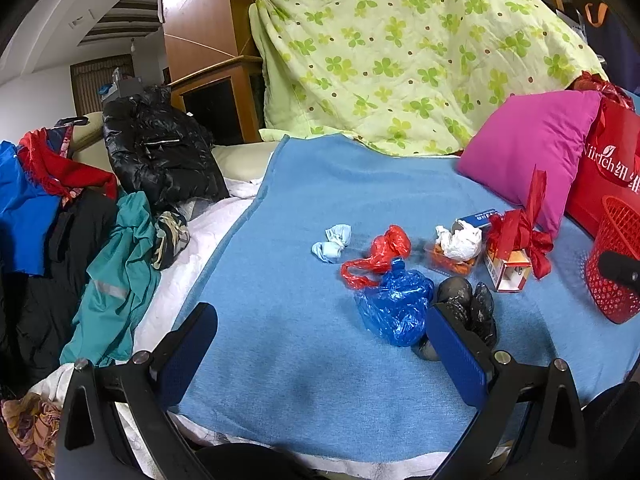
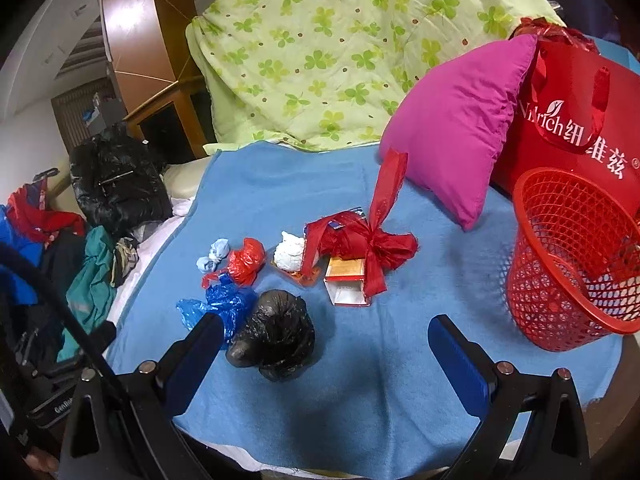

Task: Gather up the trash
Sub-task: 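Move both tools toward the blue plastic bag and the ribboned yellow box, then grasp the blue plastic bag with the left tool while the right tool grasps the yellow box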

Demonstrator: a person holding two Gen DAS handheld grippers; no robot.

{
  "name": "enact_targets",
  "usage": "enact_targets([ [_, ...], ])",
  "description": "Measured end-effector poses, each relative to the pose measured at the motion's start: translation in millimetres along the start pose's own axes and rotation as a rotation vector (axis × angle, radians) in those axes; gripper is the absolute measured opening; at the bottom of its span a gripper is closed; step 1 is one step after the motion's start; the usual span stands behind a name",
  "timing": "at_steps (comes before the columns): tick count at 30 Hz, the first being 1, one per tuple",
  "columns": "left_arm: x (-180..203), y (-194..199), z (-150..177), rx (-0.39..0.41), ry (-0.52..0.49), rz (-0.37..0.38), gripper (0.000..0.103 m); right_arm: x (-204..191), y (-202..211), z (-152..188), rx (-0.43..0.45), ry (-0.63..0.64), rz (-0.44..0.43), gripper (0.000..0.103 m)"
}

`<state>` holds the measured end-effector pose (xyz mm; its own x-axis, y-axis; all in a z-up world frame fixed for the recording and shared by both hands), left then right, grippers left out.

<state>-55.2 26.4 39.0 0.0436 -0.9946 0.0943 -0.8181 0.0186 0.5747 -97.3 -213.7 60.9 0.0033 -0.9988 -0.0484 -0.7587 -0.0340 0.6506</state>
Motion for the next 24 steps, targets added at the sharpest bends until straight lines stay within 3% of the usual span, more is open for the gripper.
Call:
enact_targets([
  [17, 26, -26, 14, -0.053, -0.065, -0.001, 0.103, 48, -37, -15, -0.011, -0.090, -0.002, 0.103],
  [24, 32, -59, 26, -0.141, -0.055, 0.034, 0.103, 70, -84, -26, -0.051, -0.156, -0.086, 0.103],
])
Point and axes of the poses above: each gripper's, at about its wrist camera, not at the fingertips, and y roughly against the way its jaws point, x to its right, z to its underside, the point moved 6 cm from there along -y, roughly the way its jaws point, and after that the axes turned 15 degrees about y, right-handed, at the moved point
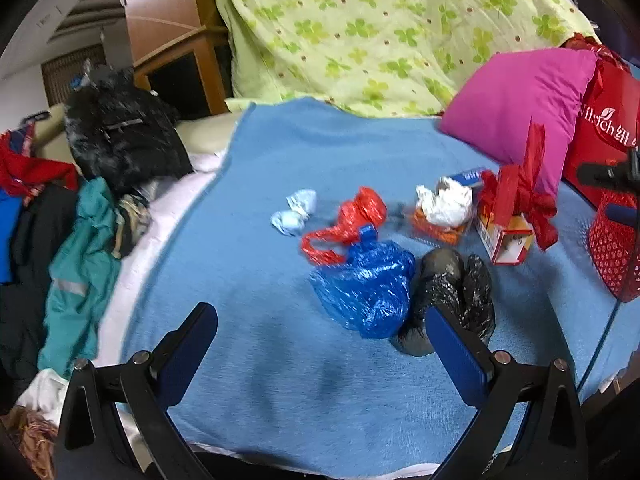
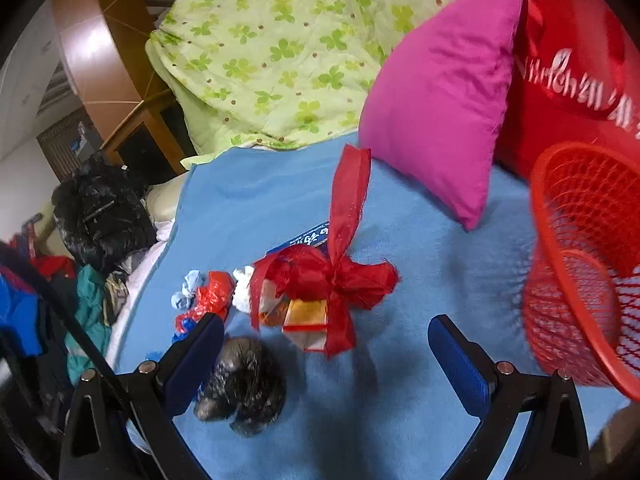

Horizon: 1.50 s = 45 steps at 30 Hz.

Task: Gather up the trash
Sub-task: 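Grasp the blue plastic bag with the left tool while the right tool grasps the yellow box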

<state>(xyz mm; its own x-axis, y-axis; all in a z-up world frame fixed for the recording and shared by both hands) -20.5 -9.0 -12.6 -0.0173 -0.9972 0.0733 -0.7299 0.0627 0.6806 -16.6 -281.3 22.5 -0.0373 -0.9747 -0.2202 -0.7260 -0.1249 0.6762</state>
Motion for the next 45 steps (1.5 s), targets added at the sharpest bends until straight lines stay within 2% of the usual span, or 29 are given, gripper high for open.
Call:
enact_targets([
  [6, 5, -30, 11, -0.089, 0.024, 0.071, 0.103, 24, -50, -6, -0.054, -0.108, -0.055, 0.103],
  [11, 15, -41, 12, -0.133, 0.039, 0.165, 0.103, 19, -75, -14, -0.052, -0.117, -0.069, 0.103],
  [16, 38, -47, 14, -0.190, 0.045, 0.278, 0.103, 7, -94, -14, -0.101, -0.026, 0.009, 0.103],
  [18, 48, -51, 17, -0.214, 0.041, 0.299, 0.103, 4, -97, -13, -0.100, 0.000, 0.029, 0.101],
  [19, 53, -53, 19, -0.223, 0.034, 0.307, 0.103, 2, -98, -13, -0.100, 0.013, 0.026, 0.095],
  [20, 57, -55, 21, -0.230, 0.029, 0.311, 0.099, 1, -98, -12, -0.104, 0.023, 0.025, 0.083],
  [21, 60, -57, 23, -0.242, 0.026, 0.314, 0.095, 1, -99, -10, -0.110, 0.034, 0.029, 0.077],
  [22, 65, -61, 28, -0.263, 0.021, 0.319, 0.085, 1, -99, -9, -0.116, 0.042, 0.038, 0.067],
  [23, 68, -63, 31, -0.273, 0.018, 0.321, 0.078, 3, -98, -8, -0.116, 0.049, 0.050, 0.063],
  [24, 72, -64, 33, -0.276, 0.013, 0.321, 0.075, 5, -96, -7, -0.110, 0.053, 0.056, 0.061],
  [26, 75, -63, 36, -0.277, 0.003, 0.325, 0.066, 7, -93, -9, -0.094, 0.054, 0.042, 0.049],
  [28, 78, -65, 38, -0.279, -0.001, 0.318, 0.055, 11, -88, -11, -0.074, 0.049, 0.042, 0.042],
  [30, 80, -63, 38, -0.279, 0.003, 0.323, 0.051, 16, -82, -12, -0.055, 0.034, 0.037, 0.039],
  [34, 89, -52, 39, -0.263, -0.014, 0.349, 0.027, 21, -66, -17, 0.005, 0.026, 0.015, 0.040],
  [38, 90, -42, 48, -0.286, -0.028, 0.366, 0.027, 28, -57, -14, 0.003, 0.002, -0.028, 0.040],
  [39, 89, -39, 50, -0.286, -0.028, 0.370, 0.028, 32, -55, -12, -0.003, -0.026, -0.050, 0.041],
  [40, 87, -39, 51, -0.287, -0.027, 0.369, 0.039, 36, -54, -11, -0.014, -0.061, -0.084, 0.052],
  [41, 85, -38, 51, -0.287, -0.025, 0.369, 0.051, 37, -54, -9, -0.017, -0.085, -0.111, 0.075],
  [42, 82, -35, 51, -0.275, -0.019, 0.367, 0.056, 38, -53, -9, -0.011, -0.108, -0.140, 0.081],
  [43, 78, -35, 50, -0.257, -0.016, 0.358, 0.061, 37, -51, -9, -0.003, -0.110, -0.149, 0.083],
  [45, 70, -31, 49, -0.219, -0.020, 0.352, 0.062, 32, -53, -8, -0.011, -0.077, -0.134, 0.083],
])
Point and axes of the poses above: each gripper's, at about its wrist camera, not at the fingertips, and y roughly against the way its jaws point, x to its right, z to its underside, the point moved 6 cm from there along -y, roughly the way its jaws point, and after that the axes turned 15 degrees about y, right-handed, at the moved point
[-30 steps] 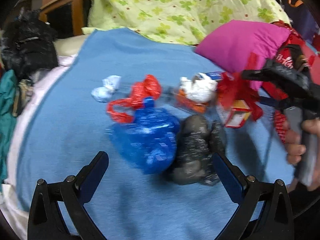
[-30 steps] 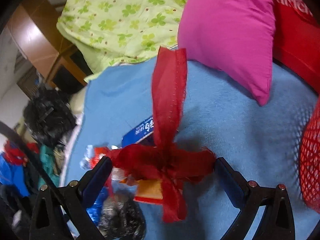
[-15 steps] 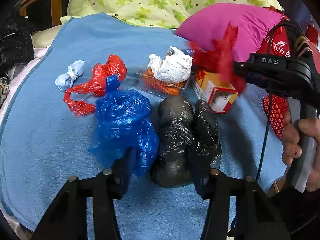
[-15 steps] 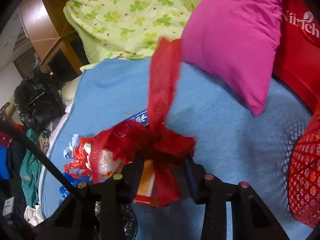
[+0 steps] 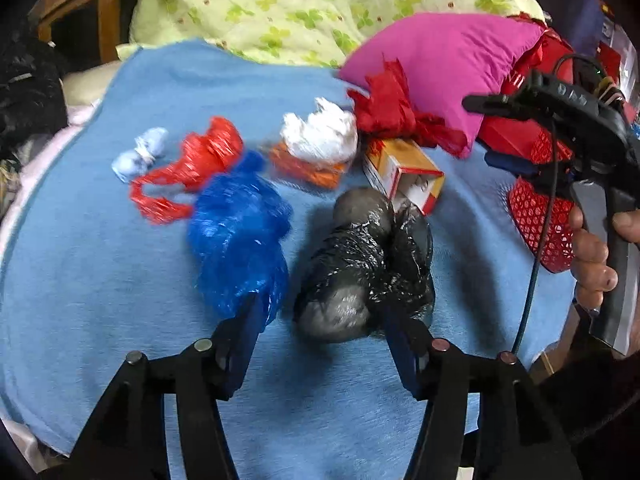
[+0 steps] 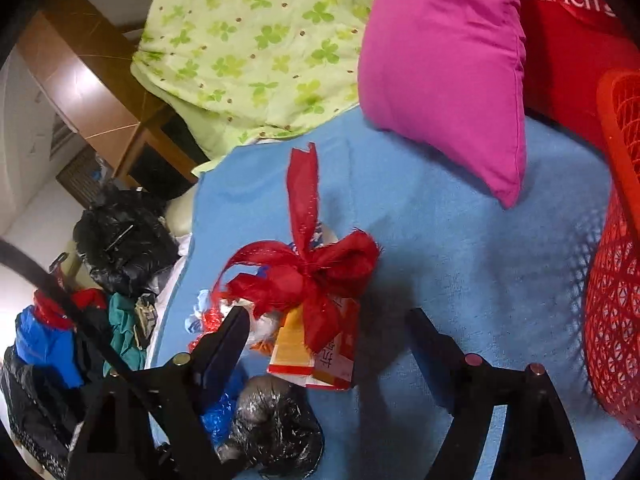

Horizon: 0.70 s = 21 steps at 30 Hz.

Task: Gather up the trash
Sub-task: 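Grasp the blue plastic bag with the left tool while the right tool grasps the yellow box, then lift the blue bag with the left tool while the right tool lifts the yellow box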

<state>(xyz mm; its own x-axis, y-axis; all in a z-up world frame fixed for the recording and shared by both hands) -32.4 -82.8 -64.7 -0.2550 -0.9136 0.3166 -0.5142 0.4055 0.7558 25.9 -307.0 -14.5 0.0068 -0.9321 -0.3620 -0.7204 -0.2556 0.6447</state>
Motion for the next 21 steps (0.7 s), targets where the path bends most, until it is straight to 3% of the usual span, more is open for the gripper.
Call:
enact_targets([
  [4, -11, 14, -9, 0.055, 0.016, -0.004, 0.065, -15, -17, 7, -0.057, 0.022, -0.009, 0.083],
  [10, -41, 24, -34, 0.117, 0.075, -0.066, 0.069, -37, -50, 12, -0.131, 0.071, 0.057, 0.083],
  [12, -47, 19, -39, 0.117, 0.093, -0.081, 0.075, -42, -63, 15, -0.163, 0.091, 0.102, 0.083],
  [15, -49, -2, -42, 0.066, 0.120, -0.090, 0.075, -46, -76, 20, -0.189, 0.121, 0.168, 0.081],
  [16, -47, -9, -43, 0.052, 0.128, -0.078, 0.075, -46, -77, 21, -0.192, 0.122, 0.169, 0.076],
  [17, -46, -17, -43, 0.039, 0.128, -0.073, 0.075, -47, -78, 22, -0.198, 0.126, 0.162, 0.061],
  [18, -47, -27, -44, 0.017, 0.132, -0.086, 0.075, -48, -80, 23, -0.210, 0.135, 0.160, 0.059],
  [19, -47, -31, -43, 0.003, 0.143, -0.084, 0.070, -48, -78, 24, -0.208, 0.141, 0.155, 0.058],
  [20, -48, -34, -42, -0.008, 0.157, -0.068, 0.054, -48, -75, 24, -0.205, 0.145, 0.145, 0.058],
  [21, -47, -39, -41, -0.025, 0.169, -0.050, 0.048, -48, -71, 25, -0.202, 0.150, 0.133, 0.057],
])
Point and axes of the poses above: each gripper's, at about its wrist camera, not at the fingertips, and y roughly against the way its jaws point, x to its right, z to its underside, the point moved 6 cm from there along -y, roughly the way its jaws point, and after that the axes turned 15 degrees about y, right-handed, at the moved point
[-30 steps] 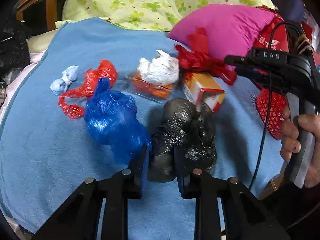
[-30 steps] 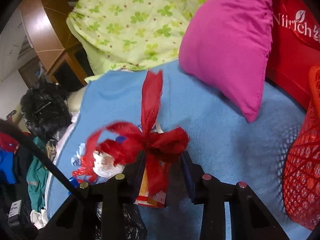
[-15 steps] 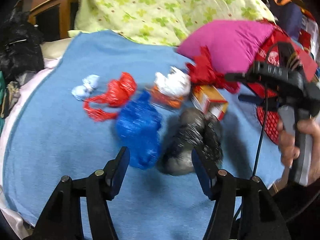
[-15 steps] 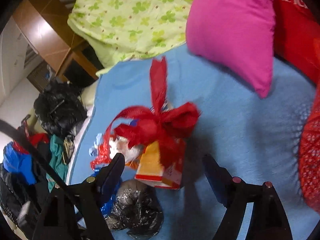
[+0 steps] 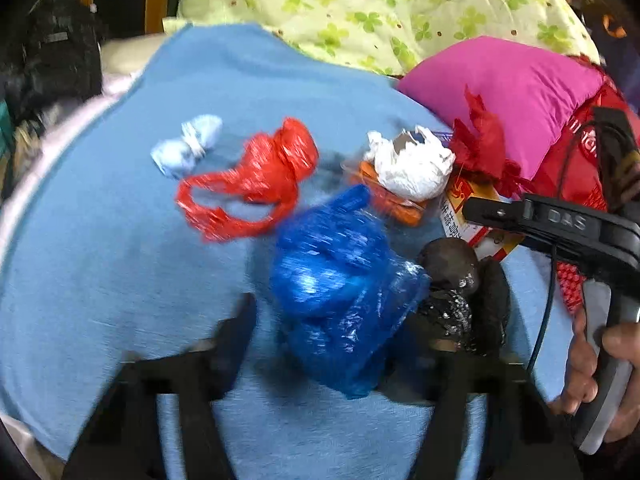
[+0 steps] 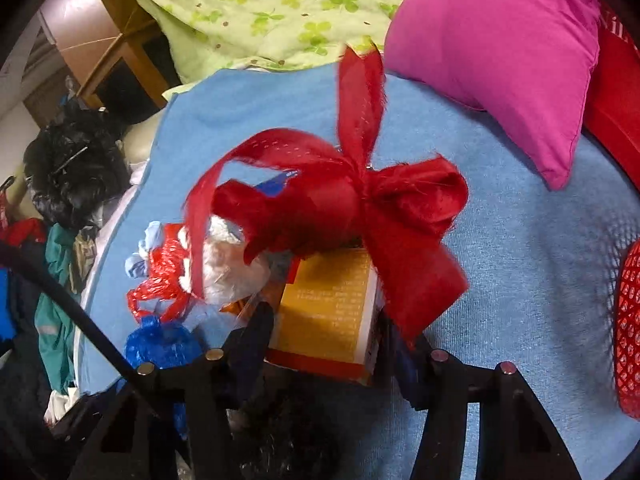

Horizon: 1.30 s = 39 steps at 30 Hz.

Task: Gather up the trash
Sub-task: 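Lift the blue bag with the left tool while the right tool lifts the yellow box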

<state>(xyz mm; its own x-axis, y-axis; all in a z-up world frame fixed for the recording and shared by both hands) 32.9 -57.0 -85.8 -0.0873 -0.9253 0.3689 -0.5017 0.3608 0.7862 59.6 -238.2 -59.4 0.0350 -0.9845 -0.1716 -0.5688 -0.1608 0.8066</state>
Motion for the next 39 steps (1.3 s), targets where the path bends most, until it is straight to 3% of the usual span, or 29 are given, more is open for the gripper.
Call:
enact_targets([
  [4, 2, 0, -1, 0.024, -0.016, 0.013, 0.035, 3, 22, 2, 0.051, -0.007, -0.093, 0.055],
  [7, 4, 10, -5, 0.052, -0.005, 0.028, 0.032, 7, 41, 2, 0.104, -0.041, -0.204, 0.054],
  [10, 7, 21, -11, 0.090, -0.009, 0.025, 0.031, 15, 51, 4, 0.136, -0.080, -0.256, 0.048],
  [11, 9, 25, -13, 0.106, -0.013, 0.025, 0.031, 19, 52, 6, 0.131, -0.089, -0.254, 0.035],
  [15, 11, 41, -15, 0.137, -0.013, 0.025, 0.031, 26, 49, 14, 0.089, -0.076, -0.178, 0.037],
  [19, 13, 53, -14, 0.156, -0.015, 0.009, 0.031, 29, 48, 21, 0.048, -0.101, -0.215, 0.040],
  [20, 12, 55, -13, 0.156, -0.014, 0.009, 0.031, 29, 49, 23, 0.039, -0.102, -0.220, 0.061],
  [22, 11, 58, -9, 0.152, -0.013, 0.001, 0.031, 31, 53, 26, 0.047, -0.102, -0.217, 0.082],
  [28, 9, 67, -4, 0.154, -0.009, 0.014, 0.031, 27, 63, 42, 0.048, -0.002, -0.203, 0.082],
  [36, 17, 80, -1, 0.167, -0.018, 0.025, 0.031, 2, 49, 53, 0.022, 0.242, -0.023, 0.082],
  [37, 18, 82, 0, 0.168, -0.023, 0.024, 0.031, 0, 46, 54, 0.013, 0.259, -0.014, 0.080],
  [39, 21, 84, 1, 0.168, -0.028, 0.022, 0.031, 0, 44, 57, 0.011, 0.268, -0.003, 0.065],
])
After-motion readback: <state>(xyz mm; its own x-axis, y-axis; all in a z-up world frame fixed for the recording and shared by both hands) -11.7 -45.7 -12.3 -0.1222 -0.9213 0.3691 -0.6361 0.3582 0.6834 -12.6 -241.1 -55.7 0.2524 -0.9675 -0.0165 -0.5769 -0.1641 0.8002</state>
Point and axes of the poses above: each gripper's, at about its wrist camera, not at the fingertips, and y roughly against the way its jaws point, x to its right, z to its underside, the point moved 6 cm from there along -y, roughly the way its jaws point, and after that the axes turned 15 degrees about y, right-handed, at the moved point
